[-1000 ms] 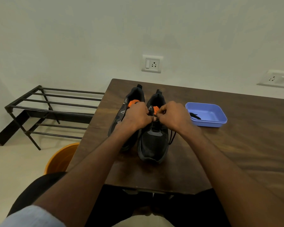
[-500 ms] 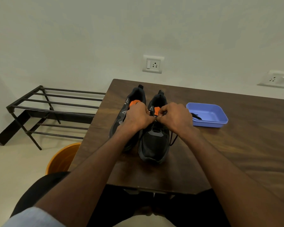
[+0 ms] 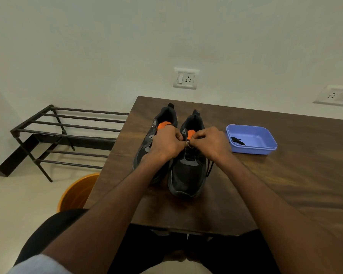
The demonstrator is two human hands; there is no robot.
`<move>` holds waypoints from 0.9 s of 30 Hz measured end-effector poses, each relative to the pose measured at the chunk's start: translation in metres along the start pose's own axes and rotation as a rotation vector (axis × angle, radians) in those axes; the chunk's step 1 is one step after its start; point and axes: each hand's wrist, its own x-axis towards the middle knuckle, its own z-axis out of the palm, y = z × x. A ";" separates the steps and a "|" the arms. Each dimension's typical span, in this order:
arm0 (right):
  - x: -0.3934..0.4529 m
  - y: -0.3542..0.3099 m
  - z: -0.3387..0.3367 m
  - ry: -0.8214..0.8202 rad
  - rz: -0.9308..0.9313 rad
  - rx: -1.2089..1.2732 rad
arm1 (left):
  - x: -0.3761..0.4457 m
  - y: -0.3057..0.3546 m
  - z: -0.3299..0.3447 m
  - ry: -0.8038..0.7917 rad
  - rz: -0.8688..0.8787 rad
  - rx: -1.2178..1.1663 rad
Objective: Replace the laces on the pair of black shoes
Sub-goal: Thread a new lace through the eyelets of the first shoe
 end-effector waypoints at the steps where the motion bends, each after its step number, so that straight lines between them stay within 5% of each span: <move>1: 0.000 0.001 0.001 -0.012 -0.006 -0.010 | 0.000 0.000 -0.001 -0.006 0.004 0.005; 15: 0.003 0.005 -0.002 -0.161 -0.083 -0.052 | -0.008 -0.004 0.006 0.039 0.061 -0.040; 20: 0.006 0.004 -0.020 -0.379 -0.074 -0.074 | -0.008 0.001 -0.001 0.043 0.135 -0.040; 22: 0.006 0.008 -0.028 -0.499 -0.070 -0.094 | -0.006 0.010 -0.013 0.096 0.119 -0.154; 25: 0.003 0.011 -0.032 -0.527 -0.072 -0.156 | -0.003 0.021 -0.034 0.168 0.046 -0.688; 27: 0.002 0.010 -0.032 -0.524 -0.065 -0.162 | -0.003 0.022 -0.036 0.180 0.028 -0.680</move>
